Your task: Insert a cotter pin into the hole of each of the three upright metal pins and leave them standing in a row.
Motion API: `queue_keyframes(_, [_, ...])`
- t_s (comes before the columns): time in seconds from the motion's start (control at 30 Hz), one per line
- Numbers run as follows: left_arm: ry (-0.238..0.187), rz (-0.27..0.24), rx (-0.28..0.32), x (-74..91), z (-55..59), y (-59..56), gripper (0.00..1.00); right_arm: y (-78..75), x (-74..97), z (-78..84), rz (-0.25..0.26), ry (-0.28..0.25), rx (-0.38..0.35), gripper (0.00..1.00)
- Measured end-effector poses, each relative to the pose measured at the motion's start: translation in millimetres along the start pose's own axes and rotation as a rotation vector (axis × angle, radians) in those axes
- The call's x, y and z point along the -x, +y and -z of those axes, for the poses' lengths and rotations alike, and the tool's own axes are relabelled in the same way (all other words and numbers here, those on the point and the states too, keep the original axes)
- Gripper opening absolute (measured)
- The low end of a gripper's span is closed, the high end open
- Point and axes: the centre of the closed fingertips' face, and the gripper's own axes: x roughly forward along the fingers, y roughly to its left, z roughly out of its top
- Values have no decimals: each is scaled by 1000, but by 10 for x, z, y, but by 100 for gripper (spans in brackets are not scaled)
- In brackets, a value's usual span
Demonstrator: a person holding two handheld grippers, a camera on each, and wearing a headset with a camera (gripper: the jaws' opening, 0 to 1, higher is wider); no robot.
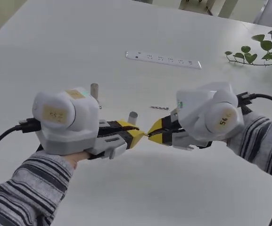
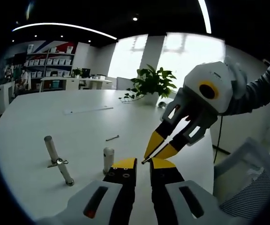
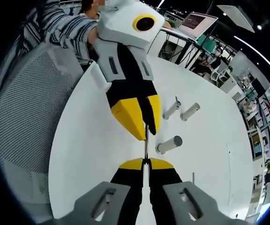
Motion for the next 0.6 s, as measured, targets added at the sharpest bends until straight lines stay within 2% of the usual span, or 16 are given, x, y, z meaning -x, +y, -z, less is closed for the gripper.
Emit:
queue_keyframes(0.27, [-8, -91, -57, 14, -19, 148, 20, -108, -23, 164, 40, 81, -8, 0])
queue_keyframes(0.37, [26, -148, -111, 19, 33, 256, 23, -157, -39, 222, 53, 106, -17, 0])
queue_keyframes(0.47, [43, -186, -132, 8, 71, 321, 26, -197, -49, 270, 66, 131, -14, 0])
queue_keyframes(0.5, [53, -218, -158, 9, 88, 382, 26, -215, -56, 289, 72, 141, -19, 0])
queue_keyframes(0.57, [91, -243, -176, -16, 169, 428, 26, -245, -68, 308, 75, 150, -36, 0])
queue_keyframes(0.6, [92, -243, -173, -35, 184, 429, 27, -258, -71, 314, 78, 154, -40, 0])
